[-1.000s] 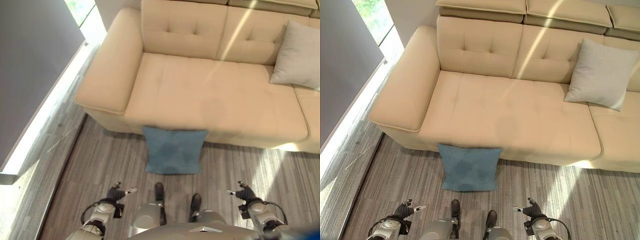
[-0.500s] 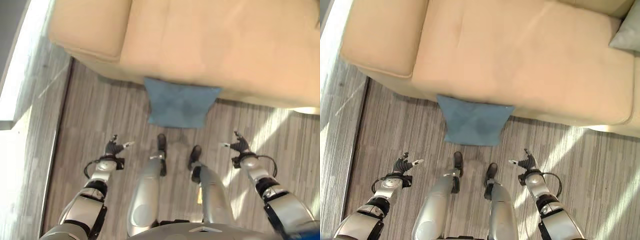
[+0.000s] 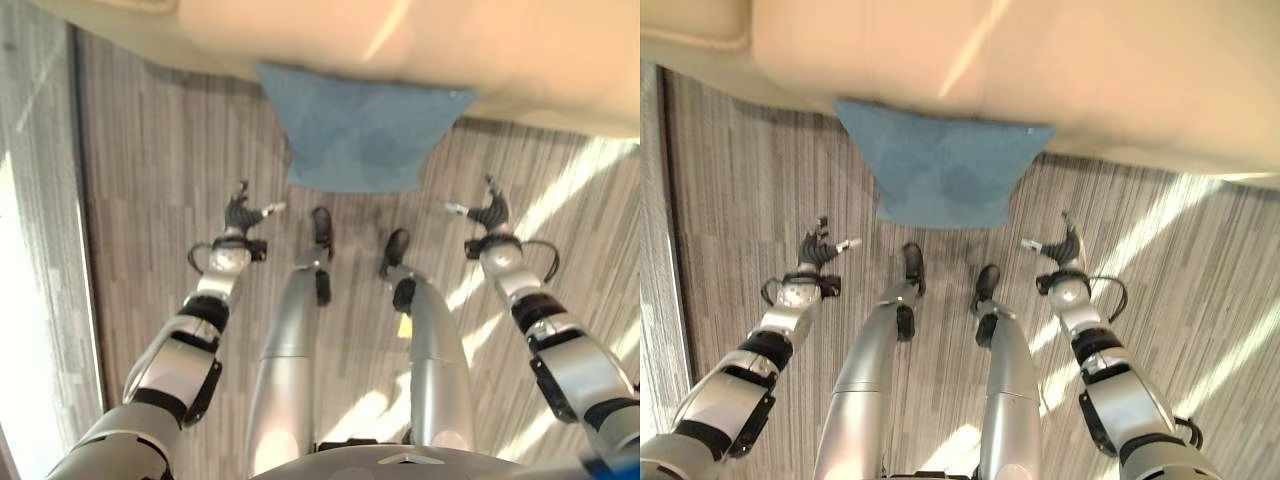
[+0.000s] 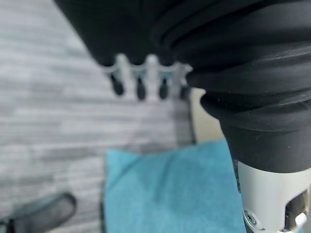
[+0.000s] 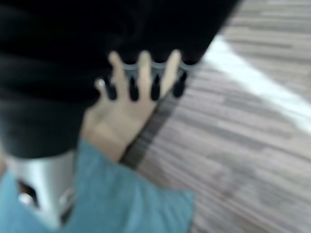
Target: Pick up all the scattered cushions and arrange them neatly on the sofa.
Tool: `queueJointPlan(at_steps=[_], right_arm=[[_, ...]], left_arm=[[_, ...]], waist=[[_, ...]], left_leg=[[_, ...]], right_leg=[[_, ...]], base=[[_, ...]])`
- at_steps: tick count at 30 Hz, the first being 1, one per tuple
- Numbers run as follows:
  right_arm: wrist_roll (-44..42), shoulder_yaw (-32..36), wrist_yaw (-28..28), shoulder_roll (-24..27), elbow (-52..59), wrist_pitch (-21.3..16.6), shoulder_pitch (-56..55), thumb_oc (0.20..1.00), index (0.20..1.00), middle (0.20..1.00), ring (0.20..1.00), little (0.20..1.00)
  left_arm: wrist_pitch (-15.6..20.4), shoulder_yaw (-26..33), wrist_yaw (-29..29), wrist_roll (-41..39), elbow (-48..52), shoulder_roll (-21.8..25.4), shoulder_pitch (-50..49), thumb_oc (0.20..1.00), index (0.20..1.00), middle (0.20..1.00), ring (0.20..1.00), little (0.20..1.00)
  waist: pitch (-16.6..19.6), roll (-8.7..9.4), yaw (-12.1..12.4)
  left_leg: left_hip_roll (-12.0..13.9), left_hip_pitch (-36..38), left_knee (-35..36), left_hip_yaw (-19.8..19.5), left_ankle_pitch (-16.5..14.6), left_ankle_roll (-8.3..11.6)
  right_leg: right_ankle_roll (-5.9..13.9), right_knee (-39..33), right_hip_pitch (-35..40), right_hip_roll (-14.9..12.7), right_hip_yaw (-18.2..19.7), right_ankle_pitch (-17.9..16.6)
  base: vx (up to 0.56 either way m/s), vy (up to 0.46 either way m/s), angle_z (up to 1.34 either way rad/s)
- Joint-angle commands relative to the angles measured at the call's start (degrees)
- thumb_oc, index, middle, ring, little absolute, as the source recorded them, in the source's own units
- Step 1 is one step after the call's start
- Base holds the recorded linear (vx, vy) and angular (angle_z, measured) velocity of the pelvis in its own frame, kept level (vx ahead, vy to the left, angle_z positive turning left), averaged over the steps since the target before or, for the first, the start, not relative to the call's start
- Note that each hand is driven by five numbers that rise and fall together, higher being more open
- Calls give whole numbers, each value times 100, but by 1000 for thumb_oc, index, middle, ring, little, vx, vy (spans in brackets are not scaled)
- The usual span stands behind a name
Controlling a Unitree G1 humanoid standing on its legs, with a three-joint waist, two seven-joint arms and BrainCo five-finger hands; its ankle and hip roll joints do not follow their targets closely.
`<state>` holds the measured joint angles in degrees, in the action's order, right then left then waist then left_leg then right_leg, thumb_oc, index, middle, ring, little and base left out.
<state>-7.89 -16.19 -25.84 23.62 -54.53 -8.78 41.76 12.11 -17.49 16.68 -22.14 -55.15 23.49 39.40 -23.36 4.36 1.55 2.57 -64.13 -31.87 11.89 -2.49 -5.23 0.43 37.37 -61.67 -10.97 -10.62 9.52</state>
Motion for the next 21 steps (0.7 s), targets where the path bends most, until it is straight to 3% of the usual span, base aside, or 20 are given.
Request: queueJointPlan(at_steps=[1,2,3,4,6,9,16,21], right_arm=[[-231,-99,-355,299,196,-249,-533,1000,1000,1000,1000,1000],[-225,-84,-427,342,357,-266,-460,1000,1000,1000,1000,1000],[-248,-74,-458,415,400,-311,-335,1000,1000,1000,1000,1000],[-246,-25,-526,462,576,-321,-259,1000,1000,1000,1000,1000],[-123,34,-555,595,919,-366,-277,1000,1000,1000,1000,1000],[-30,5,-431,614,971,-368,-322,1000,1000,1000,1000,1000],[-169,-147,-152,655,737,-354,-109,1000,1000,1000,1000,1000],[-296,-345,-78,852,678,-357,135,1000,1000,1000,1000,1000]], left_arm=[[253,49,237,-240,-13,9,-462,592,592,592,592,592],[338,99,330,-341,258,67,-431,416,416,416,416,416],[394,139,336,-519,362,79,-312,470,470,470,470,470],[503,279,459,-692,653,97,-240,1000,1000,1000,1000,1000],[603,446,482,-693,1484,230,-455,1000,1000,1000,1000,1000],[629,670,467,-873,1671,110,-693,1000,1000,1000,1000,1000],[461,548,176,-967,929,146,-607,1000,1000,1000,1000,1000],[424,348,61,-1075,719,483,-156,1000,1000,1000,1000,1000]], waist=[[659,-206,-12],[646,-202,-20],[630,-208,-21],[589,-226,-25],[592,-257,2],[728,-286,57],[818,-262,85],[668,-235,59]], left_leg=[[-11,-48,-30,-628,-410,450],[-33,-209,-71,-629,-416,439],[-47,-351,-82,-627,-399,434],[-87,-556,-116,-621,-381,428],[-144,-799,-181,-600,-366,414],[-188,-939,-140,-616,-347,372],[-207,-1061,-95,-656,-290,380],[-238,-1165,-99,-730,-215,418]], right_leg=[[504,-429,81,-222,52,-458],[507,-372,-93,-224,70,-455],[509,-333,-238,-231,83,-459],[512,-262,-470,-241,115,-439],[512,-106,-766,-250,179,-400],[509,-10,-992,-246,201,-389],[527,-41,-1114,-261,212,-418],[550,-34,-1182,-309,221,-445]], base=[[-9,51,-9],[-15,48,-7],[-18,42,-1],[-7,38,2],[13,50,11],[29,57,5],[6,27,1],[-3,6,0]])
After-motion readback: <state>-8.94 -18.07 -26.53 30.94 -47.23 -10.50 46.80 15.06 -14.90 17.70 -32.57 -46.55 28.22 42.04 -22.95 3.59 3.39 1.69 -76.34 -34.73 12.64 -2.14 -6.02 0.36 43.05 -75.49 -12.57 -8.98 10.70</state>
